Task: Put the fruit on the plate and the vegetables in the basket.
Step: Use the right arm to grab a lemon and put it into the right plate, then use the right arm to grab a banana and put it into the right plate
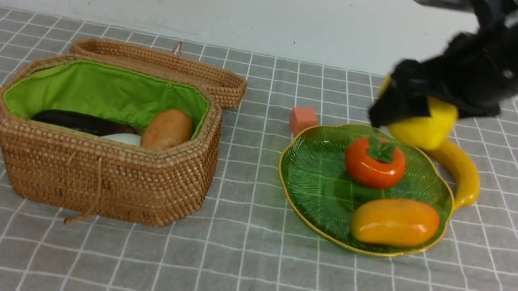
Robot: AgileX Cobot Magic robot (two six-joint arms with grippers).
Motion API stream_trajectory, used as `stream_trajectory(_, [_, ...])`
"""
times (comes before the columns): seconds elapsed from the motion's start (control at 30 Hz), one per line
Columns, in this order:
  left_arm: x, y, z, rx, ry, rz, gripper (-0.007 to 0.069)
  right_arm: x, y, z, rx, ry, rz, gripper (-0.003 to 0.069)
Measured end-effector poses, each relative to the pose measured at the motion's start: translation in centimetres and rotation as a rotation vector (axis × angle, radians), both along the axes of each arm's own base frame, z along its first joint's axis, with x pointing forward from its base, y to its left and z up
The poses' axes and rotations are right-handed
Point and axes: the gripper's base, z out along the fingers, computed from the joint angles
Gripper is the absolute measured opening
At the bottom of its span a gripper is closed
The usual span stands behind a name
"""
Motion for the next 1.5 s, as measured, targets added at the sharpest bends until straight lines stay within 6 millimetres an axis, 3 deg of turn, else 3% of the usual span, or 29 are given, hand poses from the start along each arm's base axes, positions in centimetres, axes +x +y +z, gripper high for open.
stream_trajectory(0.13, [0.3,0.4,0.1,-0.005,-0.005,0.058,-0.0007,-0.3,2.9,1.2,0.007,-0.038,0.081,0.058])
stream_trajectory(0.37, [0.3,0.6,-0.2,0.005,0.022,0.08,-0.0004,0.9,3.9,0.1,-0.027,-0.023,0.083,0.058])
stream_trajectory(0.57, [0.3,0.6,-0.2,0.001,0.028,0.079,-0.0002,5.2,4.3,-6.8,-0.182,0.053,-0.006,0.058])
stream_trajectory(0.67, [0.3,0.6,-0.2,-0.001,0.034,0.078,-0.0002,8.0,4.8,-13.1,-0.285,0.099,-0.047,0.058])
stream_trajectory(0.7, [0.3,0.6,-0.2,-0.001,0.034,0.078,-0.0002,8.1,4.8,-13.4,-0.289,0.099,-0.047,0.058])
stream_trajectory(0.73, [0.2,0.6,-0.2,-0.002,0.035,0.078,-0.0002,8.7,4.9,-15.1,-0.307,0.109,-0.066,0.058])
stream_trajectory(0.87, [0.2,0.6,-0.3,-0.004,0.037,0.077,-0.0002,9.5,4.9,-16.7,-0.318,0.099,-0.111,0.0582])
stream_trajectory(1.03, [0.2,0.5,-0.3,-0.017,0.051,0.069,-0.0002,9.8,4.3,-16.6,-0.293,0.121,-0.182,0.0675])
stream_trajectory(1.27, [0.1,0.1,0.2,-0.046,-0.002,0.024,-0.0002,9.3,2.1,-12.9,-0.282,0.119,-0.231,0.0633])
stream_trajectory(1.3, [0.1,-0.1,0.5,-0.07,-0.02,0.007,-0.0002,9.1,0.9,-11.1,-0.274,0.102,-0.254,0.0603])
stream_trajectory(1.4, [0.0,-0.4,0.9,-0.116,-0.04,-0.018,-0.0002,9.2,-2.5,-8.4,-0.268,0.073,-0.326,0.0567])
stream_trajectory(1.5, [-0.1,-0.6,1.1,-0.155,-0.044,-0.036,-0.0002,10.1,-9.0,-7.6,-0.263,0.103,-0.469,0.0553])
